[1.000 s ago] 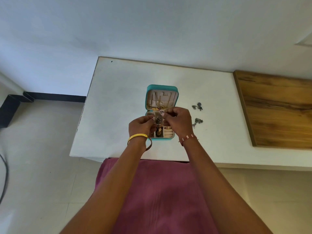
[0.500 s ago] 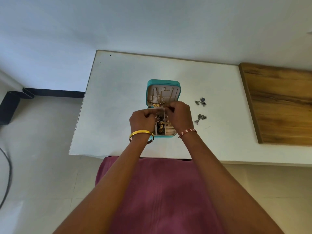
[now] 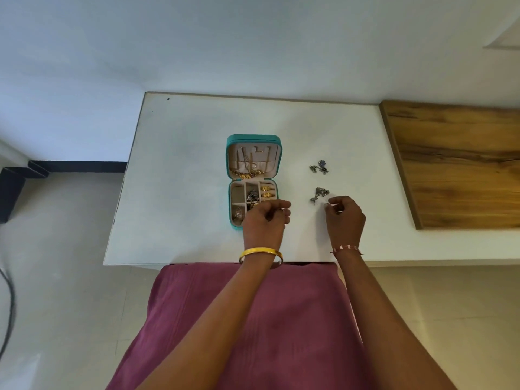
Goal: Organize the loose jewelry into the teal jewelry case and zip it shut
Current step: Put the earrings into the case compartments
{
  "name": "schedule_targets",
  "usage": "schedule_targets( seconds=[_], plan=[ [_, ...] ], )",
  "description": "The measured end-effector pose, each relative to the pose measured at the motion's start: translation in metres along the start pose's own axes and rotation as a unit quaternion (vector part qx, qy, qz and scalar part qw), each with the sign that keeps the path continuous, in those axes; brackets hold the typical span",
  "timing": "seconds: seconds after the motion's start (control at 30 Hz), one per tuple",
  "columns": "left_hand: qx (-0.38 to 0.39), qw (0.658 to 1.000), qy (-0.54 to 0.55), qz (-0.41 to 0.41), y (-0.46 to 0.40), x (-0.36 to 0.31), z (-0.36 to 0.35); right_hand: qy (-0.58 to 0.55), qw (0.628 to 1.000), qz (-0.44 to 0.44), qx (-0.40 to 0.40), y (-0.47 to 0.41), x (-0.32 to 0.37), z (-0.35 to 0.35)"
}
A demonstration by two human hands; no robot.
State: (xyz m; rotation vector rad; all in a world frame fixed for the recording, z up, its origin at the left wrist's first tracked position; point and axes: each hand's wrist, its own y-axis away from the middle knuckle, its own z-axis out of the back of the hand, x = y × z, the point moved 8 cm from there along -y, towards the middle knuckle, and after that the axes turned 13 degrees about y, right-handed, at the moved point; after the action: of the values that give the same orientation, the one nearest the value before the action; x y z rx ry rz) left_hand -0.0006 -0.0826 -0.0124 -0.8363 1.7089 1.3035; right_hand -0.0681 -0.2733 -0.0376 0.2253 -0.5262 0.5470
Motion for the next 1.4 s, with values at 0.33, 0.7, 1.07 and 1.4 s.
schedule_targets(
  seconds=[0.33,0.7,1.07,1.4],
  plan=[
    [0.019,0.999,-0.043,0.017,-0.008,0.006,-0.030,0.105,0.987,0.107,0.050,-0.017,0.030,-0.022],
    [0.043,0.985,-0.153,0.067,-0.011,0.022,-0.040,0.131,0.980,0.150,0.028,-0.006,0.036,-0.024],
    [0.042,0.980,-0.193,-0.004,-0.011,-0.001,-0.037,0.025,0.980,0.199,0.012,0.014,0.056,-0.014],
    [-0.017,0.992,-0.096,-0.082,-0.018,-0.028,-0.018,-0.121,0.971,0.207,-0.001,0.031,0.076,0.017]
  ],
)
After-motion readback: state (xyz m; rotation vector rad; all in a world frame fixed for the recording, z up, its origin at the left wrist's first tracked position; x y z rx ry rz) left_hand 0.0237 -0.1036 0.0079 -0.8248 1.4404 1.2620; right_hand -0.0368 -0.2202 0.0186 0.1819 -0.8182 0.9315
